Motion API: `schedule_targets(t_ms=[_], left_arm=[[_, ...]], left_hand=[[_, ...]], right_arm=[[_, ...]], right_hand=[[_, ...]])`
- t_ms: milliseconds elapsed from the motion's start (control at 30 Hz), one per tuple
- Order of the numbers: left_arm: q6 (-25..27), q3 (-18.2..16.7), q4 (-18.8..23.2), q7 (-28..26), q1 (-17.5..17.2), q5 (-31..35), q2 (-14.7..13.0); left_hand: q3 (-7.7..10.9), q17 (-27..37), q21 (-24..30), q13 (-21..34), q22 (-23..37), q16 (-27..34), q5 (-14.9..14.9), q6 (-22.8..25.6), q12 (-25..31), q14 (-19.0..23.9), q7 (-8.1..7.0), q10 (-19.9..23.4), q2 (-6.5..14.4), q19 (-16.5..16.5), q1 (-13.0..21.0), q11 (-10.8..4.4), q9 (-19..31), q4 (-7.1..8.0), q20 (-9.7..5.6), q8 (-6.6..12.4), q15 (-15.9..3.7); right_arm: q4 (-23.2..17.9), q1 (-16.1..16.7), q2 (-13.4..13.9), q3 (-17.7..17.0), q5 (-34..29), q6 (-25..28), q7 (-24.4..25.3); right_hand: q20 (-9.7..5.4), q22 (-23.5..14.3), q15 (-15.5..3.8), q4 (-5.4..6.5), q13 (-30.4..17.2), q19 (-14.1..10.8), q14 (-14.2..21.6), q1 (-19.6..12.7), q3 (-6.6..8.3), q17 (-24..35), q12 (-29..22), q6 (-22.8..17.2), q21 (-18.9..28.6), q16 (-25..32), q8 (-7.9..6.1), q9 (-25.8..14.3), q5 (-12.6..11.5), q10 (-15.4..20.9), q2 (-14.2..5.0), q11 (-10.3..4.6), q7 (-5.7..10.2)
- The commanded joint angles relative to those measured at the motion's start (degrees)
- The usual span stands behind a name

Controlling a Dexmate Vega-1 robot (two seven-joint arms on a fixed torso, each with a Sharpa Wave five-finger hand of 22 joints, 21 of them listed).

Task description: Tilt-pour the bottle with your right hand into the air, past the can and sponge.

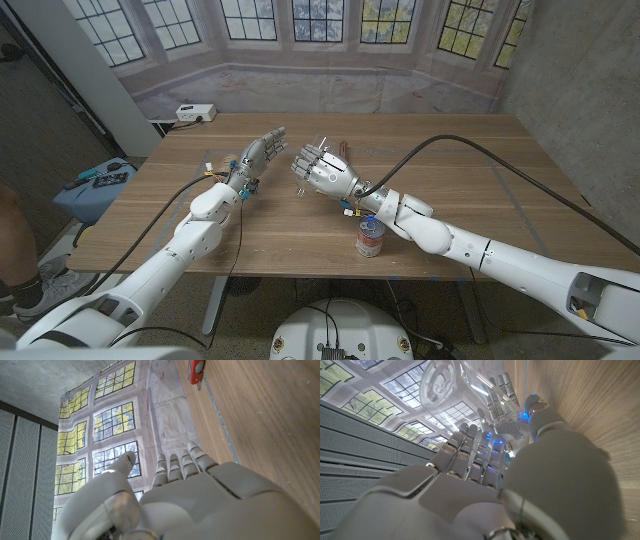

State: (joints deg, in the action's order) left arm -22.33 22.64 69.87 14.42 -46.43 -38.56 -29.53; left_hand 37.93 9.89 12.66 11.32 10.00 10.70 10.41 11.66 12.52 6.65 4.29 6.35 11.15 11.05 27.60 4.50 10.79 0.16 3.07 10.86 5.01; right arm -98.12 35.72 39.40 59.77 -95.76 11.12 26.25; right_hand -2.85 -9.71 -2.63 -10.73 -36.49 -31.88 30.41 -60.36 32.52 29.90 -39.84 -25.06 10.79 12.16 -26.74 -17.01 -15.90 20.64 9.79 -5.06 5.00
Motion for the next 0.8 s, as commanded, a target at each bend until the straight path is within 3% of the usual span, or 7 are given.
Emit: schedule_targets(t_ms=[33,400,800], left_arm=[[0.06,0.10,-0.78,-0.07,0.48,0.06,0.40],[-0.26,0.07,-1.11,0.46,0.55,-0.09,0.43],[-0.64,-0.11,-0.60,1.05,-0.06,-0.46,0.17]], left_hand=[[0.22,0.11,-0.01,0.21,0.09,-0.11,0.29,0.51,-0.22,0.31,0.07,0.33,-0.11,0.52,0.64,0.20,0.16,-0.08,-0.14,0.05,-0.05],[0.17,0.13,-0.10,0.21,0.10,-0.11,0.28,0.49,-0.24,0.26,0.09,0.28,-0.08,0.53,0.66,0.21,0.16,-0.06,-0.18,0.04,0.02],[0.15,0.13,-0.19,0.21,0.10,-0.10,0.28,0.51,-0.25,0.26,0.06,0.28,-0.09,0.55,0.67,0.24,0.17,-0.05,-0.12,0.05,0.05]], right_arm=[[0.26,-0.44,0.12,0.07,0.23,-0.15,0.11],[-0.56,0.32,0.22,0.16,-0.17,0.59,-0.49],[-4.47,2.97,0.63,-1.65,2.86,0.61,-3.15]], right_hand=[[-2.06,-0.23,-8.68,1.17,-0.22,-0.04,0.34,-0.48,1.56,0.24,-0.22,-0.31,0.37,-0.05,-0.31,-0.20,-0.38,1.23,-0.74,-0.72,0.09],[-1.98,-0.23,-8.63,1.16,-0.24,-0.08,0.39,-0.58,1.73,0.44,-0.29,-0.26,0.39,-0.08,-0.38,-0.20,-0.43,1.34,-0.75,-0.64,0.07],[-1.79,-0.24,-8.27,1.33,-0.23,-0.34,0.53,-0.19,1.71,0.64,-0.37,-0.33,0.49,-0.08,-0.50,-0.19,-0.43,1.46,-0.59,-0.19,-0.36]])
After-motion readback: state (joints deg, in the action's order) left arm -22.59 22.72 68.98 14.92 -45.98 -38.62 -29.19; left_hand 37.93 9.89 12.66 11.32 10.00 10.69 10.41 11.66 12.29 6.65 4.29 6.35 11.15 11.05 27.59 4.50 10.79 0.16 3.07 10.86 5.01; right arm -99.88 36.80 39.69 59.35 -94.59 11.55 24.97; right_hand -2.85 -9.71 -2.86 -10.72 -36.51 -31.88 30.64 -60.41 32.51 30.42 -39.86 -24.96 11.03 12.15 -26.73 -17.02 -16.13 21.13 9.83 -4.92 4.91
